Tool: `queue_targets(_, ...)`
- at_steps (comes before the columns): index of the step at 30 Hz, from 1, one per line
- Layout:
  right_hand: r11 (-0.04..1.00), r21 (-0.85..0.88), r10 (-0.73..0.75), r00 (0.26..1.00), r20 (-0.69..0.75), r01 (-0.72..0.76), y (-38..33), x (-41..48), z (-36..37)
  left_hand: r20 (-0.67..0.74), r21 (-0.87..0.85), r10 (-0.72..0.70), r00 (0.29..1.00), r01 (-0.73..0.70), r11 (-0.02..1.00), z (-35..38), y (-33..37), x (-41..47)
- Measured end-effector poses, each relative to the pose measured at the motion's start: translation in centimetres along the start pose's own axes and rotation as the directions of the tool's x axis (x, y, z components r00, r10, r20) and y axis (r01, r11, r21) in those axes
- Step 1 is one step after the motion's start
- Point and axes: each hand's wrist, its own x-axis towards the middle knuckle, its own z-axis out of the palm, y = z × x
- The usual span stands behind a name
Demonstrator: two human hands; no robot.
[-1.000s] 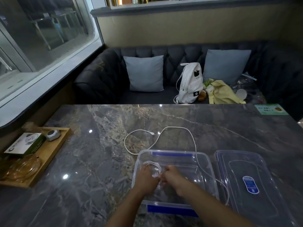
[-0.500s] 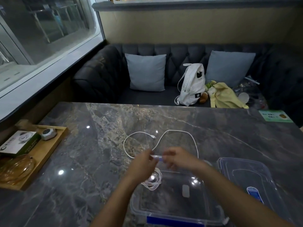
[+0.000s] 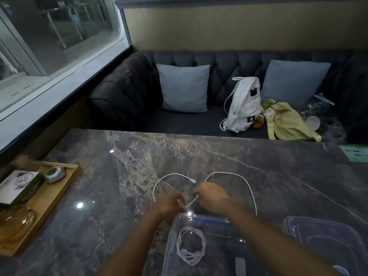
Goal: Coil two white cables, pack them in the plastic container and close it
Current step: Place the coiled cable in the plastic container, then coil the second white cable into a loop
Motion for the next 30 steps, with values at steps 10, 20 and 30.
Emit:
queue_targets(10,0.958,-0.252,-0.136,0.99,0.036,0.14,1.1,1.4,1.7,0.017,0.318,0.109,0.994,-0.109,0.942,1.2,-1.6,-0.1)
queue_targets(20,0.896,0.299,-0.152,0.86,-0.487,0.328,-0.8,-1.1,-5.7,-0.377,-0.092,0.361,0.853,-0.423,0.902,-6.7,5.7,-3.0)
queue_targets(30,0.95,0.285,0.097,0.751,-0.653,0.125,2.4,-6.4,-13.4,-0.358,-0.573,0.186,0.915,-0.373,0.73,-8.9,8.2,-6.1)
